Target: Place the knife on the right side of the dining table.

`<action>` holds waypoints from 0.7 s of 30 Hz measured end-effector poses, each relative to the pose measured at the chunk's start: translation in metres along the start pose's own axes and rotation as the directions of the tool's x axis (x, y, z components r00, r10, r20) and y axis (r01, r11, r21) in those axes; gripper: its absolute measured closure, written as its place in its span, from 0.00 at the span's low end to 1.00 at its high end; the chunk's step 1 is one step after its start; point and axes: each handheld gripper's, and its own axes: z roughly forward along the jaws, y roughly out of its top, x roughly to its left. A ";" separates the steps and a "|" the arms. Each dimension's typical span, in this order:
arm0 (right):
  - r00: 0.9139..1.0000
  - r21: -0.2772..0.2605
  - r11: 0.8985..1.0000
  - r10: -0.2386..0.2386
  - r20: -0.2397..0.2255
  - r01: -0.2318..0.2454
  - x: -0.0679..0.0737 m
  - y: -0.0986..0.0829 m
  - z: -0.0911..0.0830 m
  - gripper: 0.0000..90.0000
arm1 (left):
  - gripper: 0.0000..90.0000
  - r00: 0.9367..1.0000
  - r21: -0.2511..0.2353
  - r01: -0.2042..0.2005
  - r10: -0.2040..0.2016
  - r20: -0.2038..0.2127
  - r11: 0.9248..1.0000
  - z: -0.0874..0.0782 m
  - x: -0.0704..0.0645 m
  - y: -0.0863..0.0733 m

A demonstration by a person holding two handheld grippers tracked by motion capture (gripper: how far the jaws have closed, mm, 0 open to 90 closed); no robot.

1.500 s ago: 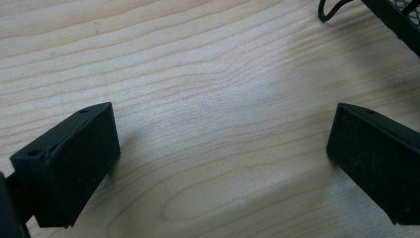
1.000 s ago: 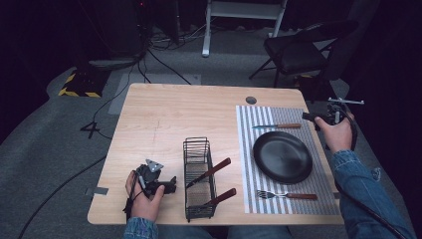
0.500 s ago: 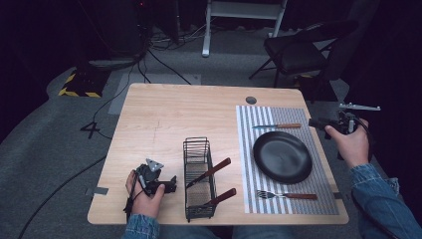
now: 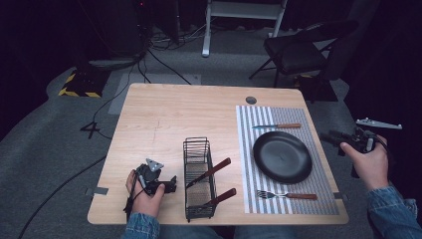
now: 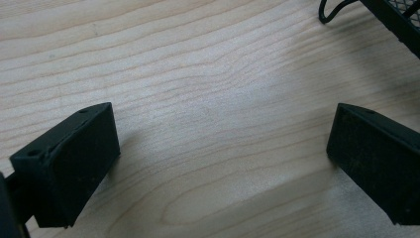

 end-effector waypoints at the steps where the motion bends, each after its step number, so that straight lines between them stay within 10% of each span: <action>1: 1.000 -0.008 1.000 0.002 -0.009 -0.003 0.000 -0.004 -0.002 0.50 | 0.00 1.000 0.000 0.000 0.000 0.000 1.000 0.000 0.000 0.000; 21: 0.994 0.044 0.994 -0.099 0.056 0.097 0.007 -0.080 -0.022 0.48 | 0.00 1.000 0.001 -0.005 0.005 0.001 1.000 0.000 0.000 0.000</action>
